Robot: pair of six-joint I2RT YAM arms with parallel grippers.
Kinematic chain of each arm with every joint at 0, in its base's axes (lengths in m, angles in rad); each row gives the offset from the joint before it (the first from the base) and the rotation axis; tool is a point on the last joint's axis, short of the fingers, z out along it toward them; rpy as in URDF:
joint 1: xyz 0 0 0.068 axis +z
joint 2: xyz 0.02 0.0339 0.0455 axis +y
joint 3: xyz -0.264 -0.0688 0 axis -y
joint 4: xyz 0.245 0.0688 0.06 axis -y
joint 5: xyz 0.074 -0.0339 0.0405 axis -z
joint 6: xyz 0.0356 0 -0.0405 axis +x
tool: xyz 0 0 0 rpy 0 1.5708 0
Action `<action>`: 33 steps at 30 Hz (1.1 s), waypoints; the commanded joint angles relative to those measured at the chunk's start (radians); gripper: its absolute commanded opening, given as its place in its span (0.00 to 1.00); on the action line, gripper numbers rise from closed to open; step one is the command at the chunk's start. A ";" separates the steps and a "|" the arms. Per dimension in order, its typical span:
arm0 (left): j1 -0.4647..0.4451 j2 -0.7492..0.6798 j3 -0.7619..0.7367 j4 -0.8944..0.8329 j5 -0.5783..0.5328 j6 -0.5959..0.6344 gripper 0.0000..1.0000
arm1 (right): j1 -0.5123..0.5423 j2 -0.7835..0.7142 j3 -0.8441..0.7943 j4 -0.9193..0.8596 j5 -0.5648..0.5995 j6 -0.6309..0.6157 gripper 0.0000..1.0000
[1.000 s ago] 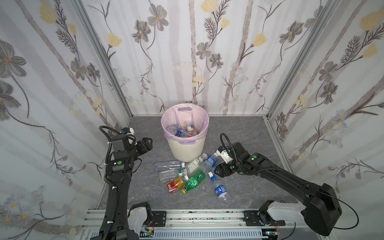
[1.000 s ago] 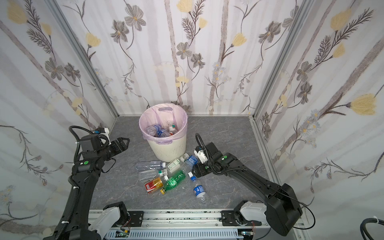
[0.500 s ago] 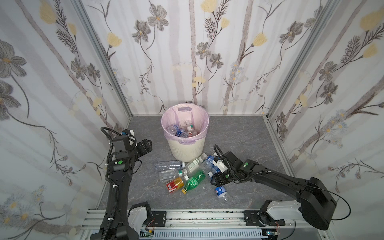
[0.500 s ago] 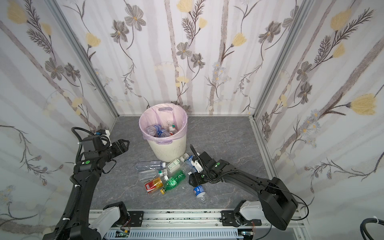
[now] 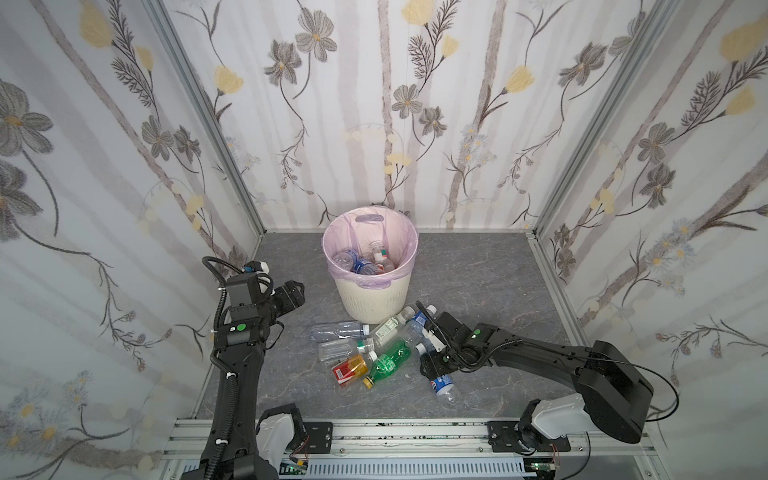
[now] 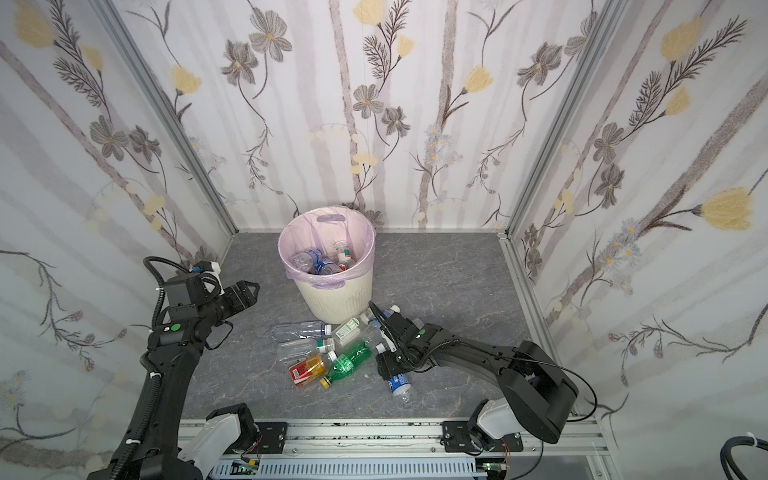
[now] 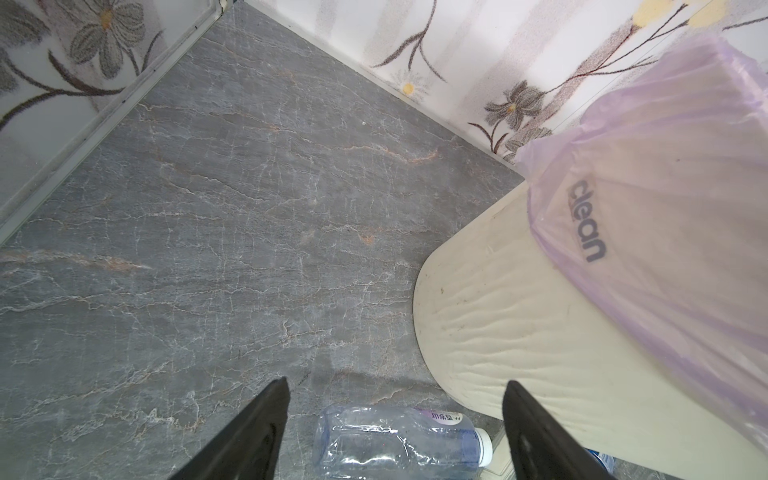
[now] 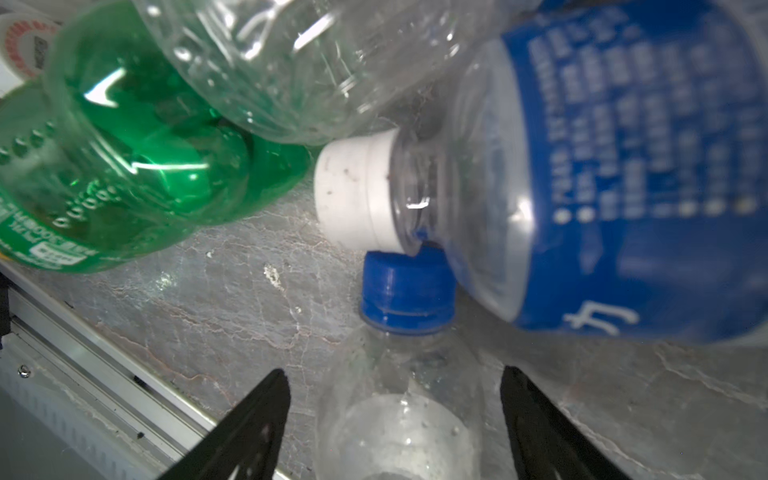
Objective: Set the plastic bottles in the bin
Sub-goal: 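Lower the right gripper onto a blue-capped bottle in the pile, then close the right gripper around the blue-capped bottle's cap, then lift the blue-capped bottle with the right gripper and carry it over the bin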
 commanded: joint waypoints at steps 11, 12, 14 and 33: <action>0.001 -0.012 0.000 0.024 -0.009 0.013 0.83 | 0.032 0.068 -0.046 0.041 0.078 0.016 0.75; 0.001 -0.012 0.001 0.024 -0.009 0.013 0.83 | 0.033 0.068 -0.044 0.042 0.083 0.016 0.73; 0.001 -0.010 0.003 0.024 -0.006 0.012 0.83 | 0.034 0.066 -0.039 0.048 0.086 0.016 0.66; 0.001 -0.029 -0.008 0.031 0.006 0.006 0.83 | 0.023 -0.202 0.092 0.127 -0.174 -0.148 0.49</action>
